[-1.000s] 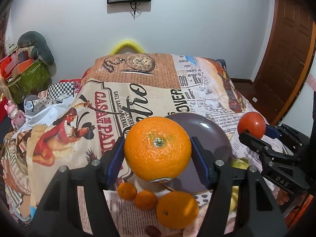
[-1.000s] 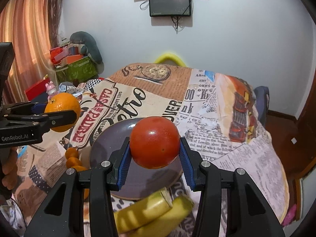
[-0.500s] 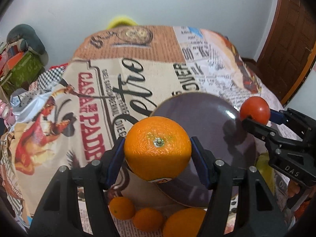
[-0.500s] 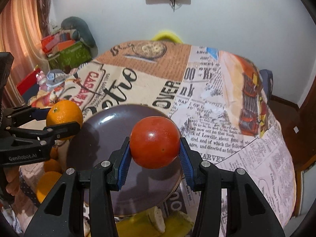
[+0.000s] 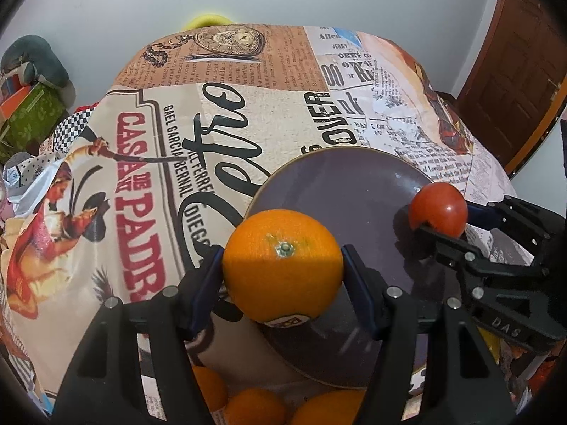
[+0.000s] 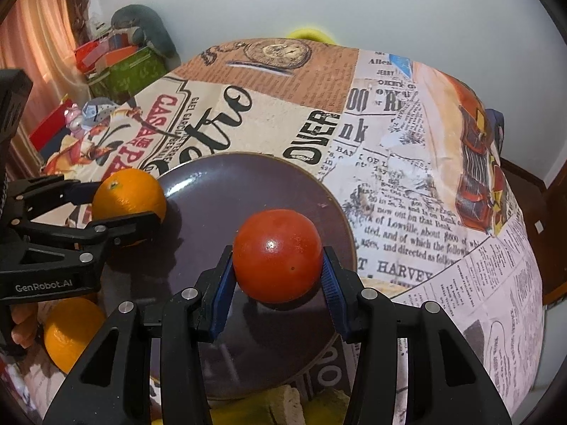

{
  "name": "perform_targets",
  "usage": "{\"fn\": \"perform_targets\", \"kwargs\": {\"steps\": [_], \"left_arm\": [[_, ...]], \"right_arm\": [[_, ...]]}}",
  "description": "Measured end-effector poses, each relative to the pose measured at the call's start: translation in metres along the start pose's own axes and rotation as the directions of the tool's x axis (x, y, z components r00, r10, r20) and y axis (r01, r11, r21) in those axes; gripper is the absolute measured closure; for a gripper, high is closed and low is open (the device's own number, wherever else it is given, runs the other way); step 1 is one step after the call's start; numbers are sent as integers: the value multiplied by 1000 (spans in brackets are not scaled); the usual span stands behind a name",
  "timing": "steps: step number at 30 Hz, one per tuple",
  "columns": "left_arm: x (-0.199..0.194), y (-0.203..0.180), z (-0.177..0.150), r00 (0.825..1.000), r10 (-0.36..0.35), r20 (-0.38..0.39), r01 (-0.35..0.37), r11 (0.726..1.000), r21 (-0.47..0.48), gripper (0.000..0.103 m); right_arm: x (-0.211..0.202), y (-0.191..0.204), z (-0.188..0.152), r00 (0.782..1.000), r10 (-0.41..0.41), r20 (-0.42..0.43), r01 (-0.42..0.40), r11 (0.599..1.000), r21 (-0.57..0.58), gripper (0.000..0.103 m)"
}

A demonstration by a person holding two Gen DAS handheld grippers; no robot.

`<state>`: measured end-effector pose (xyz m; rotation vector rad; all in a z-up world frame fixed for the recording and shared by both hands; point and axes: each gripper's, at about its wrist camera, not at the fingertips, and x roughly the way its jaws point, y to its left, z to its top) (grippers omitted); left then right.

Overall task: Organize fruits
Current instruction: 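Carry orange with left tool onto the plate while right tool sets tomato there, then reach and grasp the large orange with left tool while right tool withdraws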

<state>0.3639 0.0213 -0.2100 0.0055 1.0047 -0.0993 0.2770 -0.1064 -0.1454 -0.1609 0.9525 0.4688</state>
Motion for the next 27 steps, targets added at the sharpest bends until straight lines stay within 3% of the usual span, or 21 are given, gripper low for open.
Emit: {"fn": "perform_targets", "kwargs": {"steps": [4,9,17,27], "left_arm": [[-7,-2,2,999,-12,30,12,1000,-7,24],[-24,1,3,997,-3,71,4,1000,-16,22],[-58,12,-11,994,20,108,-15,999,-41,22],[-102,11,-37,990,31,139,-26,999,-33,22]], "right_arm": [[2,2,-1,1000,-19,-8,19,1000,-18,56],[-13,5,0,998,-40,45,41,999,-33,41],[-47,8,-6,995,-22,96,23,1000,-9,41],[-87,14,-25,989,-77,128,74,997,26,40]]}}
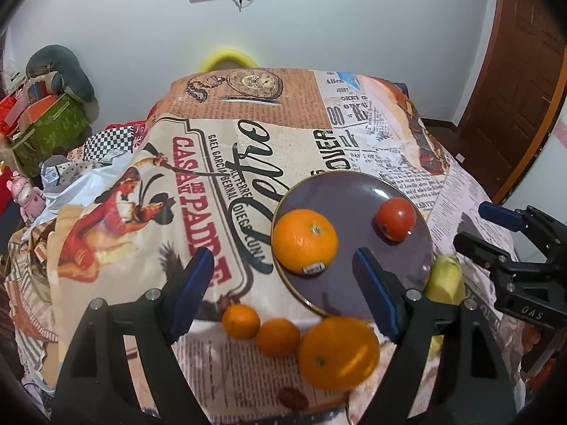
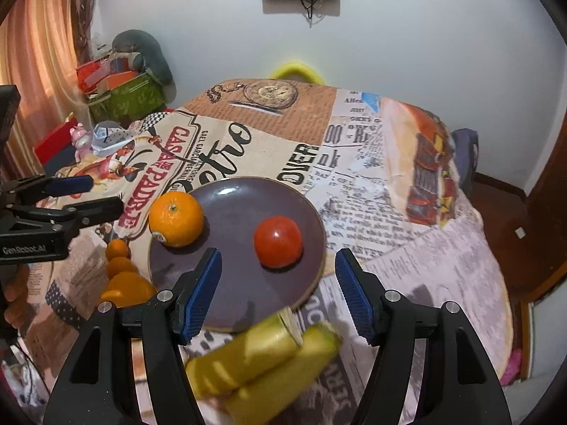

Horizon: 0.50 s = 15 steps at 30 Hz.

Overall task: Organize fruits
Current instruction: 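Reach and grasp the large orange with left tool while right tool withdraws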

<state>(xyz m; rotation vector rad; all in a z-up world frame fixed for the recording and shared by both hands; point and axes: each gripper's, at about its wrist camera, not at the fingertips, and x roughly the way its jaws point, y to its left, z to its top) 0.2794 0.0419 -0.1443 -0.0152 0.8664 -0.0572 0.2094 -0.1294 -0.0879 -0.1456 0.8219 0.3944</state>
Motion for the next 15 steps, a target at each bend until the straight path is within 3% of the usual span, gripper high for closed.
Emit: {"fn": "perform_targets", "kwargs": {"steps": [10,15], "left_arm": [[-22,2,-38,999,-4,-42,2,999,-34,22],[-24,-1,-55,998,-9,-69,6,999,-39,22]], "right_arm": [[-28,1,-41,1000,-27,-12,27,999,17,39],[-25,0,-64,998,-31,-56,33,999,33,34]]}}
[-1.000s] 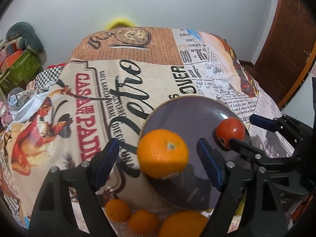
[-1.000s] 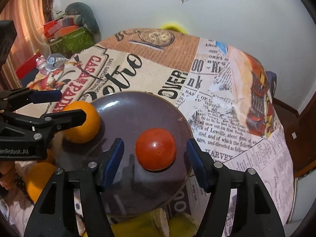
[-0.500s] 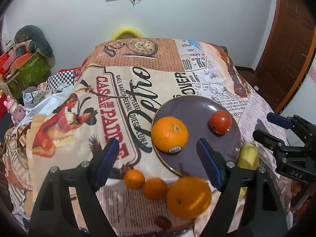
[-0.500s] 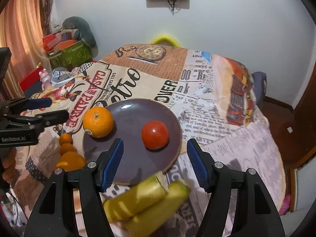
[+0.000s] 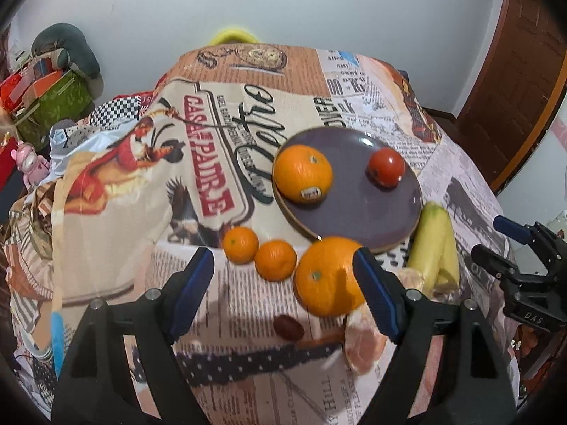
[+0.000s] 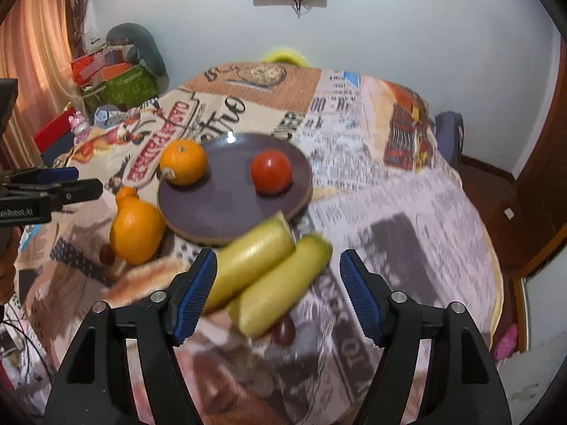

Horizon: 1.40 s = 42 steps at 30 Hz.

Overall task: Organize fruits
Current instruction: 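Reach and grasp the large orange with left tool while right tool withdraws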

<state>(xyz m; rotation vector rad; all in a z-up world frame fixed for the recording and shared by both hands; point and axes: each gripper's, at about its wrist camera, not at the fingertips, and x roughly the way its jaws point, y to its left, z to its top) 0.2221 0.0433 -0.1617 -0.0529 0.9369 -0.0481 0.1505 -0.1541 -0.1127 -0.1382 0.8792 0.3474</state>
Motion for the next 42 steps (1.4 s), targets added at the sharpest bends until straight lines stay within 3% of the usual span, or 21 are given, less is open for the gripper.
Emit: {"fn": "perform_targets", "kwargs": {"steps": [12,17,22,24,26,32,37,42], "left_arm": [[30,-20,-28,996,-26,-84,27,1000,8,22],[39,-29,-27,995,-42,-94,43,999,1,22],[48,-36,-25,996,-11,-91,11,1000,6,22],[51,-38,-26,996,-8,-93,9,1000,2,22],[53,-39,-26,995,-9,-95,9,1000,-3,22],[59,-36,-24,995,-9,-99,6,999,-36,23],[61,-34,-24,992,-67,-106,60,996,-69,36],[60,-36,-25,993,-60,-102,54,997,-62,37]], "right_arm": [[29,9,-32,993,24,-112,-24,1000,2,34],[37,12,-32,992,33,-119,-35,999,-17,34],[42,10,-32,991,59,-123,-60,998,-7,35],[45,8,-33,988,75,-134,-74,997,9,45],[46,8,-32,988,75,-136,-74,997,14,49],[36,2,-30,990,94,-110,-90,995,35,51],[22,-8,-26,993,96,-72,-92,994,53,57],[9,-22,-23,995,88,-39,-85,994,64,64]]}}
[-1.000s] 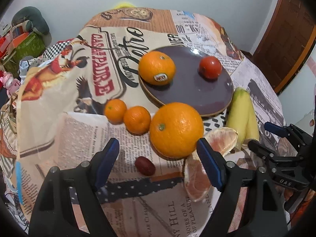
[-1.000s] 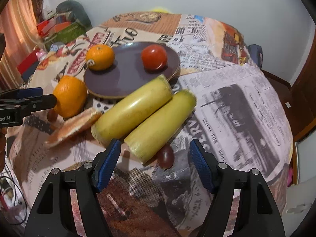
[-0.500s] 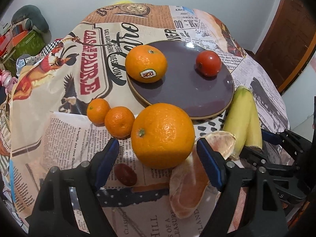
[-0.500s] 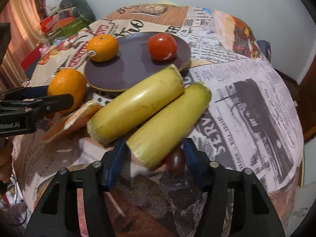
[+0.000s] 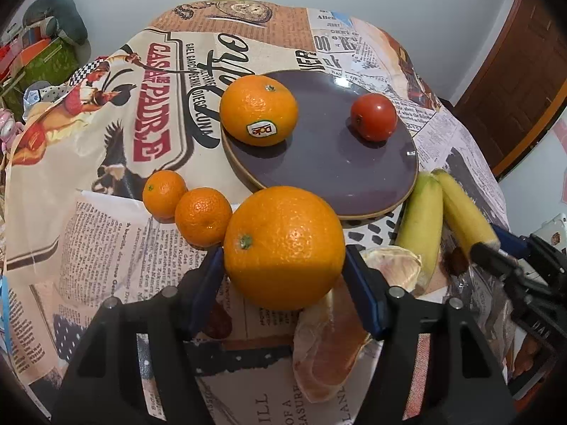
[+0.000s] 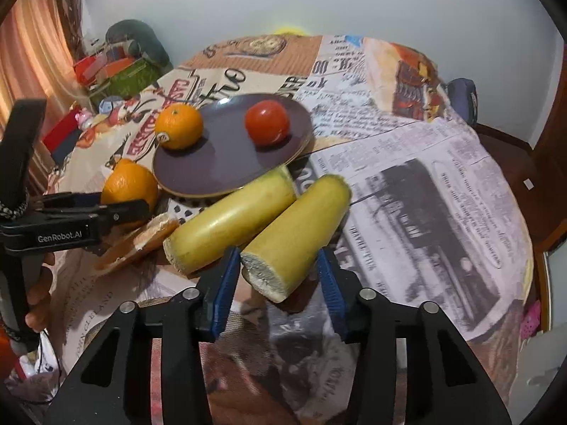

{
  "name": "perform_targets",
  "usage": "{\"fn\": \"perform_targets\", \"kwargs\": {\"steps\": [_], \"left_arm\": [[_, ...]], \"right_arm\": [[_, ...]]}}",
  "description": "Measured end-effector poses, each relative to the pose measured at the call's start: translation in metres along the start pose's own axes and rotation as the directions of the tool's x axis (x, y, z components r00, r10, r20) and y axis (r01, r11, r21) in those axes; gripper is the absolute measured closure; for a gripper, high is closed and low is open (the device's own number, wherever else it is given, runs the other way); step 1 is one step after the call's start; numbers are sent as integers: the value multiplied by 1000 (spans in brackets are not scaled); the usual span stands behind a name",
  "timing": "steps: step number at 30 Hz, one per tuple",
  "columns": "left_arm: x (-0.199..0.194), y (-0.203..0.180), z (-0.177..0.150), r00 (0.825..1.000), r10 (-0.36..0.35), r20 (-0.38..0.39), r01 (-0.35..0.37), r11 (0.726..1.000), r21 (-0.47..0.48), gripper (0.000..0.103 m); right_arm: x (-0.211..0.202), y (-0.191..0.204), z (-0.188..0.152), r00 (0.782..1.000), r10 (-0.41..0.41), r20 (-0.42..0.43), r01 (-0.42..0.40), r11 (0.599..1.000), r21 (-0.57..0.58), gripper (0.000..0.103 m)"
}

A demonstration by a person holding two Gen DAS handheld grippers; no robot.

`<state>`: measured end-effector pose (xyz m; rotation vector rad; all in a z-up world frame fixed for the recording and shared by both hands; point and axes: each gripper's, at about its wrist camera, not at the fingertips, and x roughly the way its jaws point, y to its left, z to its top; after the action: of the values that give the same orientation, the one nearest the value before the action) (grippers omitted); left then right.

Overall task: Organize fruits
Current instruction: 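Grasp a yellow cylindrical vegetable with right tool while left tool holds the orange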

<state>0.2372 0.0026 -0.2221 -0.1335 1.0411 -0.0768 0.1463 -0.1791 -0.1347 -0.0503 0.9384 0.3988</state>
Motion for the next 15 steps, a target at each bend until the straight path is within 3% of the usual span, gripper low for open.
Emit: {"fn": "perform_targets", "kwargs": {"steps": [4,6,7,15], "left_arm": [[-1,2,2,1000,-14,-9,14,1000,-5,37],[-3,3,1,1000,-12,-10,12,1000,-7,37],[-3,3,1,1000,-12,-10,12,1000,-7,37],[-6,4,-2,1000,4,-12,-4,1000,16,37]], "right_arm": [[-7,-11,0,1000,-12,8,12,1000,10,69],[-7,-17,-1,1000,-27,0,27,1000,12,82],[-6,-21,-2,999,-44,-7,44,999,15,84],[-3,-51,0,999,0,-40,4,994,112,83]]}}
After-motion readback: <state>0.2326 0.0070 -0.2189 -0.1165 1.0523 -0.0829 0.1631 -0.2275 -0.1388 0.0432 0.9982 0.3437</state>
